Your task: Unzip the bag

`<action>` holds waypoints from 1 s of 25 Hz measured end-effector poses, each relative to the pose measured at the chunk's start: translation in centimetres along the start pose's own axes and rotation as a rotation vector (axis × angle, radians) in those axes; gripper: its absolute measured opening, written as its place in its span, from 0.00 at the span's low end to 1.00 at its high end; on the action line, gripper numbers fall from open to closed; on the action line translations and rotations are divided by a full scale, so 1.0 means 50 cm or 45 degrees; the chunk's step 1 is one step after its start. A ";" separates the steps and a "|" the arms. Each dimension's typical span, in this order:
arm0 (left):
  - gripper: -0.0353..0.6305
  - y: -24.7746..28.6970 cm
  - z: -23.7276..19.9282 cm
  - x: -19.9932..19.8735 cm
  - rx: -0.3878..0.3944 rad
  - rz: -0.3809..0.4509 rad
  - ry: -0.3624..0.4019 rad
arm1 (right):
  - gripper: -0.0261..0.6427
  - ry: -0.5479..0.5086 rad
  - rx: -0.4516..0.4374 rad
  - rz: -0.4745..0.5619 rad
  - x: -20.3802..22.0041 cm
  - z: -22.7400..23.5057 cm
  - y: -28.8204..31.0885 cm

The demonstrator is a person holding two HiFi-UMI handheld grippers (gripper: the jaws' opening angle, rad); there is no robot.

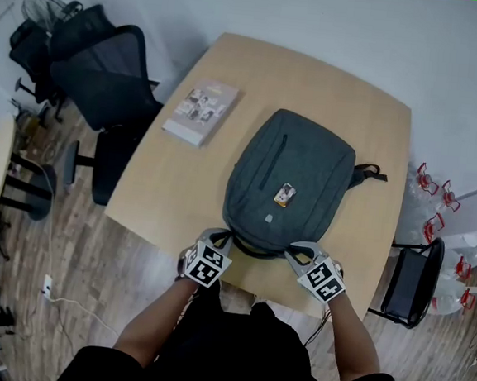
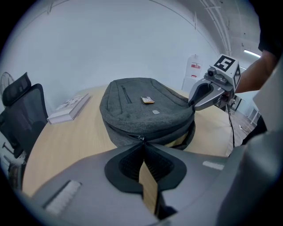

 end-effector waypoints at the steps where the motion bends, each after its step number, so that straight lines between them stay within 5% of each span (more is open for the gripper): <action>1: 0.09 -0.003 0.001 0.000 0.002 0.002 0.006 | 0.12 0.018 0.004 0.005 -0.003 0.000 0.002; 18: 0.10 -0.032 0.107 -0.018 0.110 -0.016 -0.006 | 0.10 0.213 0.068 0.130 -0.065 -0.020 0.054; 25: 0.10 -0.028 0.089 -0.006 0.085 -0.013 -0.064 | 0.10 0.202 0.032 0.125 -0.113 -0.036 0.120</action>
Point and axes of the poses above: the fingertips, and each gripper's own axes: y forward along the fingers, z to its right, x out of its underside, the point moved 3 cm from there along -y, backward along the fingers, and after that the axes turned 8 degrees about -x, right-handed, at the moved point
